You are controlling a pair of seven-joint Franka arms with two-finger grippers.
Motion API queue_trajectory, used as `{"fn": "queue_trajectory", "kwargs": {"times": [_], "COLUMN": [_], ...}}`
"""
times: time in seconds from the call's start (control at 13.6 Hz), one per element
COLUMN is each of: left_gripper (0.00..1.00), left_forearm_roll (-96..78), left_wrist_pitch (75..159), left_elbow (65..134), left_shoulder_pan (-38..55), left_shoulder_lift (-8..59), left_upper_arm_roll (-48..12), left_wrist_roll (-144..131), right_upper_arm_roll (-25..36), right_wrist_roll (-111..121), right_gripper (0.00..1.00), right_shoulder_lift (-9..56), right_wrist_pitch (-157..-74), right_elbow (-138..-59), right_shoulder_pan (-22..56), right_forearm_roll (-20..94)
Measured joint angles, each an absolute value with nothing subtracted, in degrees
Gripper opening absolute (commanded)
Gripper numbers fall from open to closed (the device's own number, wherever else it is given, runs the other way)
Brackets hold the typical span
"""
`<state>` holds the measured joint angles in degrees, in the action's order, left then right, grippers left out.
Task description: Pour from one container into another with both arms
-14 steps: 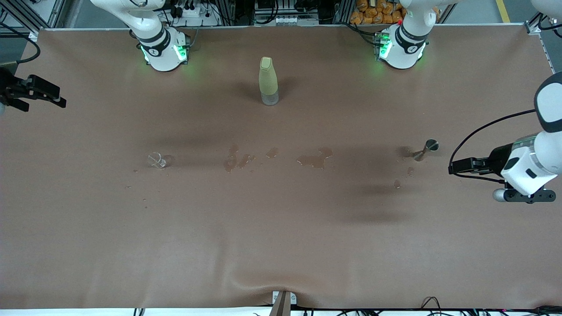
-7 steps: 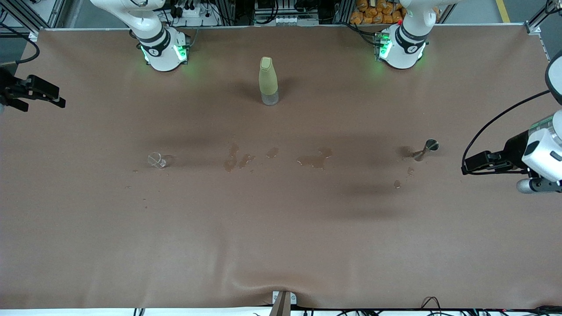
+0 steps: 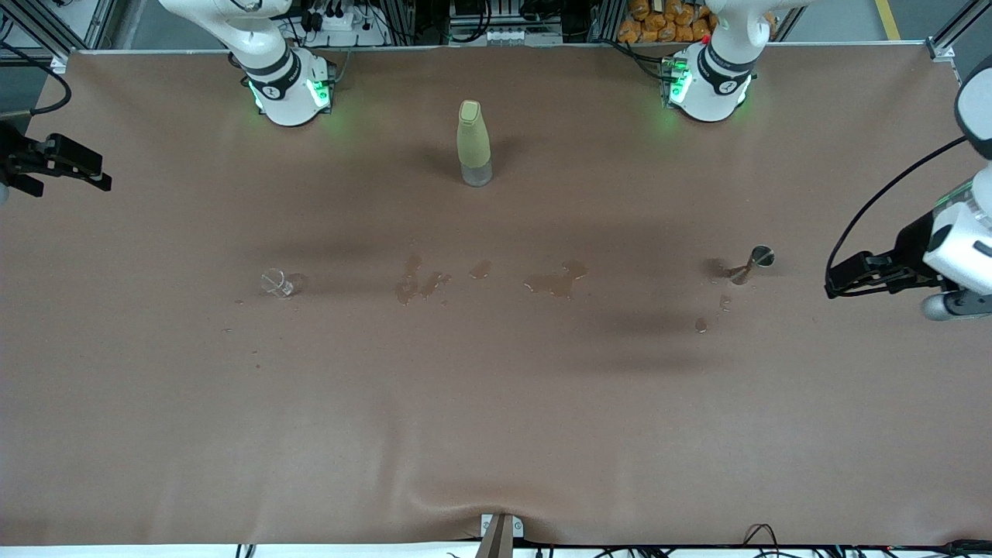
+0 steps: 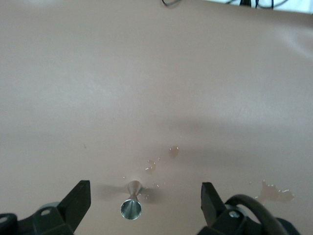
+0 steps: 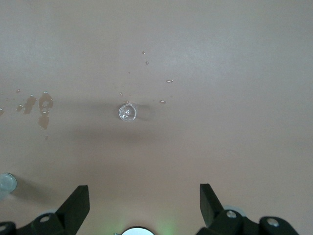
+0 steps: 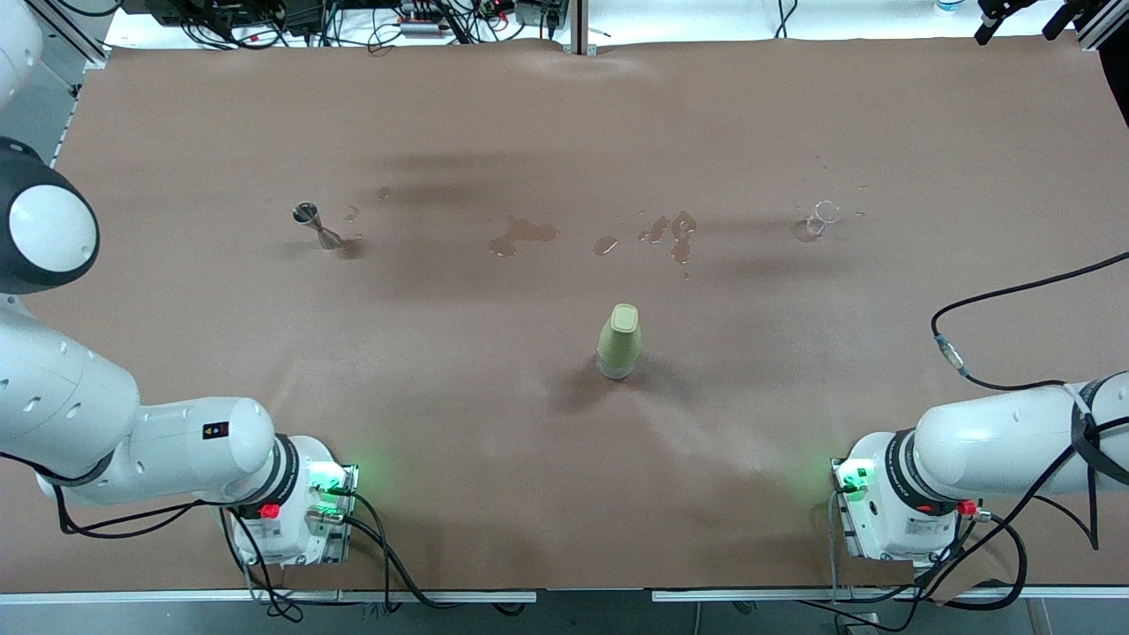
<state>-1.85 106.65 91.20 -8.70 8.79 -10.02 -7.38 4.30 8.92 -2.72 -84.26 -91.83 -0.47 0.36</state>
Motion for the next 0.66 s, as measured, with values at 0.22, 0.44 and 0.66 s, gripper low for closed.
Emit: {"fn": "queue_trajectory", "kwargs": {"times": [0.22,0.44,0.66], "left_gripper": [1.00,1.00,1.00], "left_forearm_roll": [-1.9,-1.8,-1.7], "left_wrist_pitch": [106.7,106.5,106.2], "left_elbow": [90.8,90.8,90.8], "left_shoulder_pan": [-9.3,-9.3,-9.3], "left_shoulder_lift": [7.9,7.7,7.7], "left_upper_arm_roll": [-9.8,-9.8,-9.8], "left_wrist_roll": [-7.7,-5.8,-2.7], "right_upper_arm_roll": [4.3,4.3,4.3], "right_wrist_roll": [8.9,8.9,8.9], "right_gripper": [1.00,1.00,1.00], "right_shoulder_lift": [-2.7,-2.7,-2.7], "right_wrist_pitch": [-84.3,-84.3,-84.2], "right_elbow": [-91.7,-90.7,-90.0], "right_shoulder_pan": [-0.4,-0.3,-0.3], "right_forearm_roll": [0.3,0.3,0.3]}}
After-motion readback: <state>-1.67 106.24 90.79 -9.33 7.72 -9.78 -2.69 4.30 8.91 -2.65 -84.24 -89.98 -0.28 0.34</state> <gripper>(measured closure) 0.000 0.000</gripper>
